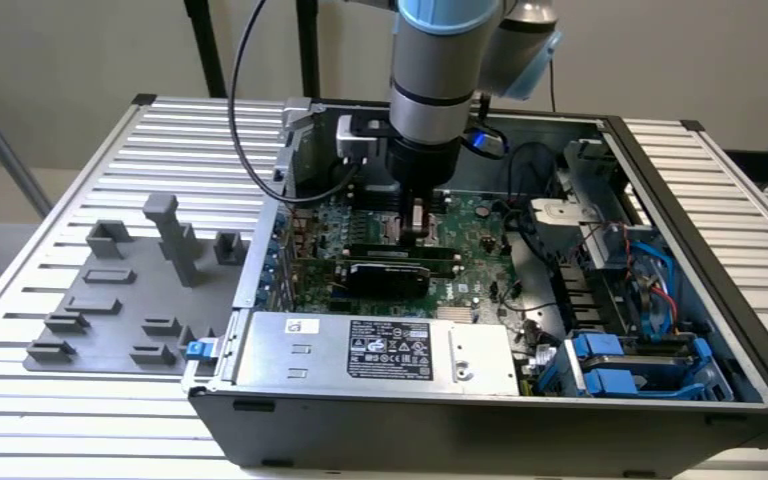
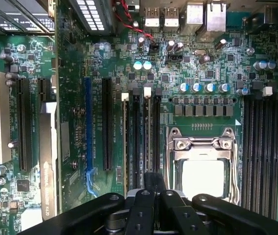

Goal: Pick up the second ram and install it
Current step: 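Press down the second ram until it locks into place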

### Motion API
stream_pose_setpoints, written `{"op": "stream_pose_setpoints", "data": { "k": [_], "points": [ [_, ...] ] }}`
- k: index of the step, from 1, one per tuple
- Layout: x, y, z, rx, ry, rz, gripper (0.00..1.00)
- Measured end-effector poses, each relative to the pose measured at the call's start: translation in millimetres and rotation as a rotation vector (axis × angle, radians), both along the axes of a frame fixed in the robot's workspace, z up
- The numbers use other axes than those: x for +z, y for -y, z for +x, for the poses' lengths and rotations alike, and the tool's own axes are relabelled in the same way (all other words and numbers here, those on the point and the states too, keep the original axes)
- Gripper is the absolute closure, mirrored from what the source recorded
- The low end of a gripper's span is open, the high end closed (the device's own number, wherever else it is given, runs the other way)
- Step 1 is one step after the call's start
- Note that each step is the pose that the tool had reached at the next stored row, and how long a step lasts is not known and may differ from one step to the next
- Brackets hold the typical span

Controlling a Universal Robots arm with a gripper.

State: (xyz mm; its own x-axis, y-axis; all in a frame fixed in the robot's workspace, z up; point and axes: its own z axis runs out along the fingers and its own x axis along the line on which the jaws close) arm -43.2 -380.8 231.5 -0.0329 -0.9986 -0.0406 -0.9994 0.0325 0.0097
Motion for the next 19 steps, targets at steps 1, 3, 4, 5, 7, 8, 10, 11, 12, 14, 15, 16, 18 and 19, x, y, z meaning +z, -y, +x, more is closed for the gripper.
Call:
{"op": "stream_pose_setpoints", "data": {
  "k": [1,3,4,5,7,8,10,11,12,14,15,16,18,19],
  "points": [
    [-1.1,0.1,0.0,0.0,-0.0002,-0.0005,1.0],
    [-3.2,0.2,0.0,0.0,-0.0006,-0.0013,1.0],
    [-4.7,0.1,-0.1,0.0,-0.0003,-0.0005,1.0],
    [-5.6,0.1,0.0,0.0,-0.0004,-0.0004,1.0],
    [-6.1,0.0,0.0,0.0,-0.0002,-0.0002,1.0],
    [-4.7,0.0,0.0,-0.001,0.0,0.0005,1.0],
    [3.6,-0.1,0.0,-0.001,-0.0007,0.0005,1.0],
    [8.1,0.0,0.0,-0.001,-0.0012,0.0002,1.0],
    [10.2,0.0,0.0,-0.001,-0.0013,0.0001,1.0],
    [10.3,0.0,0.0,-0.001,-0.0013,0.0003,1.0],
    [10.3,0.0,0.0,-0.001,-0.0013,0.0003,1.0],
    [10.3,-0.1,0.0,-0.001,-0.0013,0.0003,1.0],
    [10.4,0.0,0.0,-0.001,-0.0014,0.0001,1.0],
    [10.5,0.0,0.0,-0.001,-0.0014,0.0,1.0]
  ]
}}
